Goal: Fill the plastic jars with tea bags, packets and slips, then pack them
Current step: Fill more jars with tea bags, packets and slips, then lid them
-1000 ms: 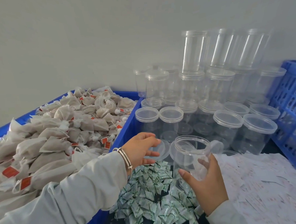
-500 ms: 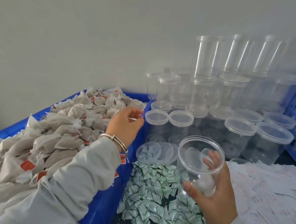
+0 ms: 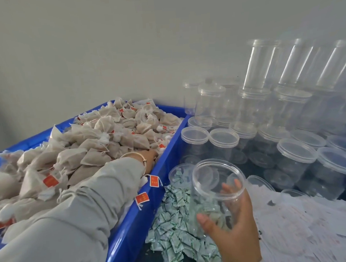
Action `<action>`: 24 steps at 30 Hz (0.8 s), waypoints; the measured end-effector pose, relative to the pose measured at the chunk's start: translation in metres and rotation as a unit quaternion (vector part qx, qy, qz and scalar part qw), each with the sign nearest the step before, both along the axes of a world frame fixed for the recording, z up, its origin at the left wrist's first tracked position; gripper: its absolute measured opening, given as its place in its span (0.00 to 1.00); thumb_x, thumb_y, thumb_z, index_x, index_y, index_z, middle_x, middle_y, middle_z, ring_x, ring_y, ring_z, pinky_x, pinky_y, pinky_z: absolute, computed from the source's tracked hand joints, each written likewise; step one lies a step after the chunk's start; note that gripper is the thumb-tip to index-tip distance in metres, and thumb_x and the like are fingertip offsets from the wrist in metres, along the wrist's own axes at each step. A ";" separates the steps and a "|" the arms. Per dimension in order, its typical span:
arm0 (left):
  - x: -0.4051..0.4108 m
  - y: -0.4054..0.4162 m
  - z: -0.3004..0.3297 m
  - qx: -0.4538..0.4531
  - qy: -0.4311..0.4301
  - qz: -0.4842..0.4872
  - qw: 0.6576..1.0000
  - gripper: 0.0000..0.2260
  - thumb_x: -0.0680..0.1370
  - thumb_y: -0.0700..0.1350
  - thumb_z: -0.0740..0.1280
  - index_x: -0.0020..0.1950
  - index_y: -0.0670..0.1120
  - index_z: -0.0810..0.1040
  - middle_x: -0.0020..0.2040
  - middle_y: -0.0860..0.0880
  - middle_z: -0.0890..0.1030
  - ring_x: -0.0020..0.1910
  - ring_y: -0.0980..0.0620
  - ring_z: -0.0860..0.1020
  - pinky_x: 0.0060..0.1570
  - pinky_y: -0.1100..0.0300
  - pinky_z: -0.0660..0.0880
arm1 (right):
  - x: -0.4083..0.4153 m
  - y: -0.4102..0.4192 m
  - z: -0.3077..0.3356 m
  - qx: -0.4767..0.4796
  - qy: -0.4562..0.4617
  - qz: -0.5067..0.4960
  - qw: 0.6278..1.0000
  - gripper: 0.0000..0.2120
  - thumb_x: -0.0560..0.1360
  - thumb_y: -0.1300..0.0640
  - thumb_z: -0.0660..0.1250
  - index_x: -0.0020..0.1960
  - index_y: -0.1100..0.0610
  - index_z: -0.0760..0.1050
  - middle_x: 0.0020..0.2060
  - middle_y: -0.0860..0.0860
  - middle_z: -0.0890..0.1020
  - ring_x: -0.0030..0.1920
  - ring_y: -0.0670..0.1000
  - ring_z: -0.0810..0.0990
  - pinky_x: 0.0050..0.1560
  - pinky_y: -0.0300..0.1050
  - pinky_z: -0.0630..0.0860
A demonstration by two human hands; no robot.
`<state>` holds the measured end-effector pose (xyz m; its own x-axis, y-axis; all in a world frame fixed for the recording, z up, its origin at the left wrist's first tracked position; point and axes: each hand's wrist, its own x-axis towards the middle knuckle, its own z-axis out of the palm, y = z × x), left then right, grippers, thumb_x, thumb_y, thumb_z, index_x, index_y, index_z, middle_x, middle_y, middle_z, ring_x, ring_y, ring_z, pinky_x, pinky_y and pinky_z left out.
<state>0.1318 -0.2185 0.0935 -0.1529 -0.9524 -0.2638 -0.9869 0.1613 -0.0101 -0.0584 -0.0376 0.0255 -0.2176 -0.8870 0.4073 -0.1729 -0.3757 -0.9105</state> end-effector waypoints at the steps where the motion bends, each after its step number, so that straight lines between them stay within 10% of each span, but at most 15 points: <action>1: 0.000 -0.002 -0.003 0.006 0.012 0.015 1.000 0.19 0.81 0.48 0.55 0.72 0.48 0.64 0.69 0.43 0.71 0.65 0.42 0.71 0.65 0.50 0.66 | 0.003 0.001 -0.002 0.003 0.005 0.006 1.000 0.44 0.52 0.41 0.77 0.61 0.21 0.59 0.59 0.30 0.73 0.59 0.31 0.73 0.46 0.28 0.75; 6: -0.010 -0.004 -0.005 0.045 0.200 0.108 0.973 0.19 0.84 0.48 0.48 0.68 0.42 0.69 0.67 0.40 0.71 0.64 0.42 0.70 0.61 0.58 0.63 | 0.007 0.005 -0.009 0.010 0.042 0.011 0.999 0.45 0.52 0.40 0.77 0.61 0.20 0.57 0.60 0.29 0.72 0.61 0.30 0.71 0.49 0.21 0.70; 17: -0.011 -0.002 0.002 -0.046 0.139 0.025 0.989 0.12 0.82 0.43 0.54 0.62 0.44 0.71 0.60 0.42 0.77 0.53 0.45 0.75 0.52 0.57 0.68 | 0.016 0.000 -0.010 0.004 0.016 0.040 0.999 0.42 0.56 0.44 0.77 0.61 0.22 0.59 0.60 0.29 0.73 0.60 0.32 0.73 0.51 0.22 0.70; 24: -0.006 0.005 0.015 -0.196 0.363 0.141 0.900 0.08 0.81 0.47 0.57 0.53 0.43 0.70 0.44 0.44 0.77 0.33 0.52 0.72 0.31 0.59 0.66 | -0.001 0.000 -0.017 0.030 0.029 0.028 0.999 0.44 0.52 0.42 0.78 0.60 0.21 0.59 0.60 0.29 0.72 0.60 0.33 0.73 0.56 0.30 0.74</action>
